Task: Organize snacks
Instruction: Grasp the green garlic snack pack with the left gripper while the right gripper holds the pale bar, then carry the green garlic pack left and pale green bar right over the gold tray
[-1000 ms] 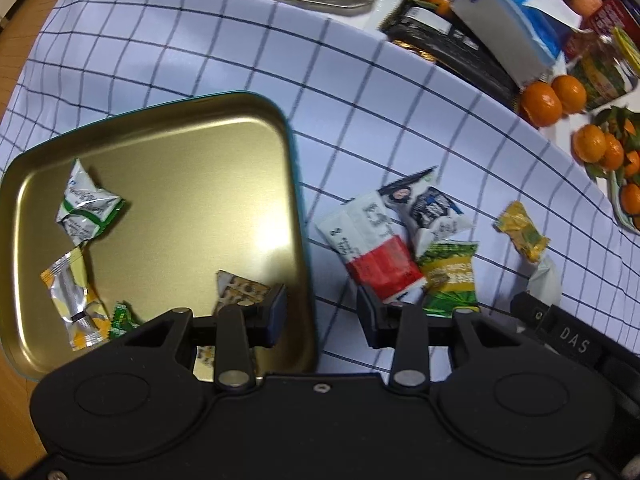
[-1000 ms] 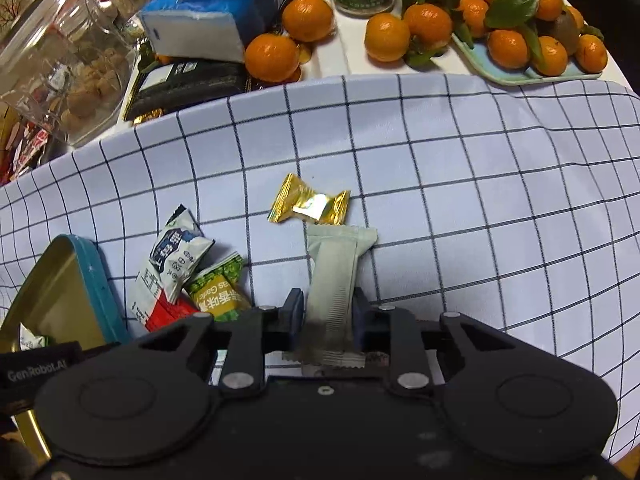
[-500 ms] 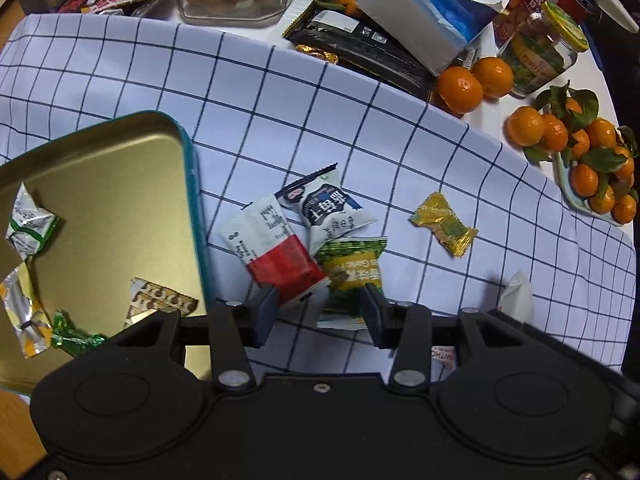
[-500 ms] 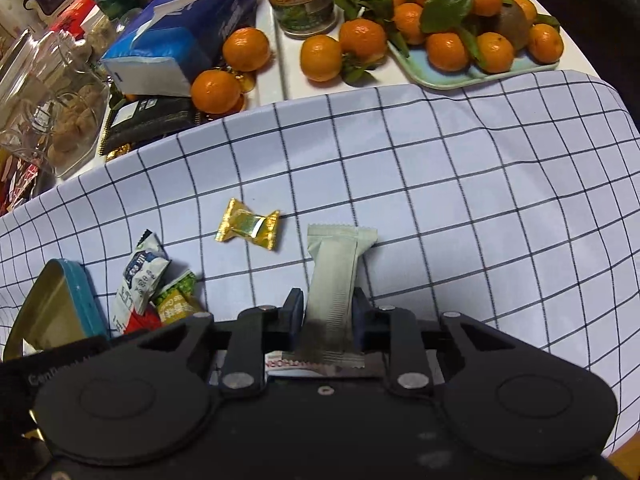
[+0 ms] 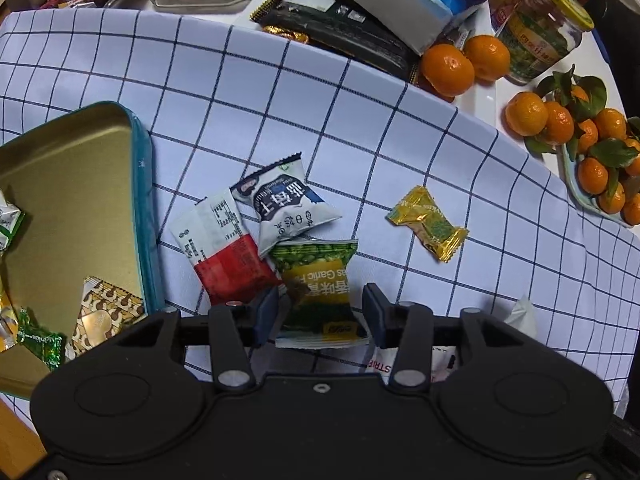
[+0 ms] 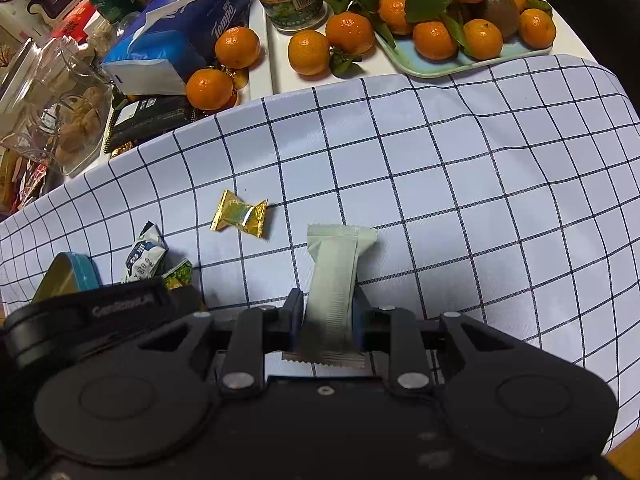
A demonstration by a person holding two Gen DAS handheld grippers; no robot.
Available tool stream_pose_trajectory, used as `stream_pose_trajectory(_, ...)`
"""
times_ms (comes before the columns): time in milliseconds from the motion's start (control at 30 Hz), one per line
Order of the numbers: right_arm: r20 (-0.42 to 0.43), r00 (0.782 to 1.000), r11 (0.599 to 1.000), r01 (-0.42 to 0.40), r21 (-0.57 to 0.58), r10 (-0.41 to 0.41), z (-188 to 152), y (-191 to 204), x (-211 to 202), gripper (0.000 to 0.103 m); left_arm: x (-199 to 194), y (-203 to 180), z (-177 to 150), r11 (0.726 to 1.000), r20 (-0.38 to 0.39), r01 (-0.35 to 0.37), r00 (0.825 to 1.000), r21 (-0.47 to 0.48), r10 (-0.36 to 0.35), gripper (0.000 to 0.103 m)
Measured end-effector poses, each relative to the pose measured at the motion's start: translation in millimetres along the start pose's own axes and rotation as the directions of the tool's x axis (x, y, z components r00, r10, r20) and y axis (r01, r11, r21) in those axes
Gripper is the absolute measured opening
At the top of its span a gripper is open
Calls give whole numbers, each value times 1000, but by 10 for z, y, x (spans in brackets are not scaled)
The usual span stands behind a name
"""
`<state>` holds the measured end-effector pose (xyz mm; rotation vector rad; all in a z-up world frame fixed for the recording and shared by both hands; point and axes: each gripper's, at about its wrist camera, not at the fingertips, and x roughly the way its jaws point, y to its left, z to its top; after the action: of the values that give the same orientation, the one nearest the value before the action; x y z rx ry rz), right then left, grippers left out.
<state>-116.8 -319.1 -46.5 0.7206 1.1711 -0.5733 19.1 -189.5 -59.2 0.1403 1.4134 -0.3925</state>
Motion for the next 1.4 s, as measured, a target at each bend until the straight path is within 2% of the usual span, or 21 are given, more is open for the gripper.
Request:
stream_pose_trajectory(233,-4,1000,1000,4,-4,-4,-30,-64,-23,27,136,-53,-7,999,-38,-4,999,-33,3,53)
stream_pose_trajectory(367,-3,1000,1000,12,-3,-12,-42,-102,-31,27,138,-70,-24,999,-34,-9,999,-43,8,52)
stream_pose_trajectory(433,-3,1000,1000,13,-4,-13,-53,-113,-37,27,138,-70,-30,999,-26,-3,1000,-54,2,47)
stream_pose_trajectory(533,-1,1000,1000,12,-5,-12,-69,-124,-57,27,113,-61,-66,998,-19,0,1000,-57,-1,45)
stream_pose_trajectory(867,17,1000,1000,5,-5,-5,-90,-50,-161,27,-154,-20,-157,999,49,-1,999,-52,4,44)
stream_pose_trajectory(1033,31,1000,1000,4,-26,-4,-122,79,-244,27,-356,184,-113,997,76,14,997,-82,-8,44)
stream_pose_trajectory(1400,39,999,994,-18,-105,22,-352,619,-320,27,-612,866,-114,983,89,-37,995,-182,54,44)
